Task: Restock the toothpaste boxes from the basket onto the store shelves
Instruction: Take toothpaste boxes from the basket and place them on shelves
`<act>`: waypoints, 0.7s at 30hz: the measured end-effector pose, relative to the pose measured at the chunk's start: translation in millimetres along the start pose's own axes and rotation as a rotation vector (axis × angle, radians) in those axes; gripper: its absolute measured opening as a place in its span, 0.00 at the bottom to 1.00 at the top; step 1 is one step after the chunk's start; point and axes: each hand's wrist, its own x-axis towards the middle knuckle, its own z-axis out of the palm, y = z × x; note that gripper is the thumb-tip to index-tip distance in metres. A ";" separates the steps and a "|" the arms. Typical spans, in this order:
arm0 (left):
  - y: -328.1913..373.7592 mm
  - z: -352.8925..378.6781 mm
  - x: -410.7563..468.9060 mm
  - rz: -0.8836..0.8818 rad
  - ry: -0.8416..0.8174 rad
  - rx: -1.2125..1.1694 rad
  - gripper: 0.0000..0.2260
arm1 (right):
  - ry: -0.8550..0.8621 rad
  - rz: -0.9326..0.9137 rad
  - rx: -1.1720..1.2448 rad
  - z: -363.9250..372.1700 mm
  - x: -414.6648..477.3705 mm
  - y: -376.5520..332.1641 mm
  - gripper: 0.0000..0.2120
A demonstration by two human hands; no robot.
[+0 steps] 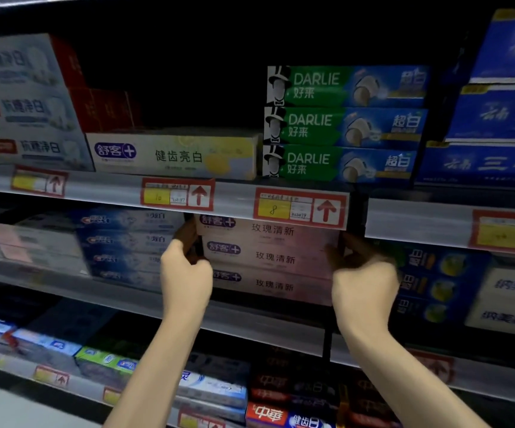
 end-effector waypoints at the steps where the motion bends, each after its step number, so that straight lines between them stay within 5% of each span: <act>1: -1.7 2.0 -1.8 -0.008 -0.016 0.019 0.19 | -0.018 -0.015 -0.013 -1.3 -2.7 -0.7 0.08; 7: 2.2 5.5 -7.2 -0.024 0.012 0.036 0.22 | -0.065 -0.038 -0.116 -7.7 -13.0 -1.9 0.16; 13: 19.0 -7.3 -27.2 0.072 0.089 0.250 0.12 | -0.066 -0.022 -0.135 -26.4 -26.6 -4.8 0.16; 18: 34.3 -26.0 -58.7 -0.002 -0.111 0.379 0.13 | -0.189 0.013 -0.155 -67.3 -49.6 -11.3 0.24; 21: 53.0 -33.5 -90.1 -0.029 -0.221 0.382 0.11 | -0.324 0.024 -0.174 -103.0 -62.5 -22.7 0.18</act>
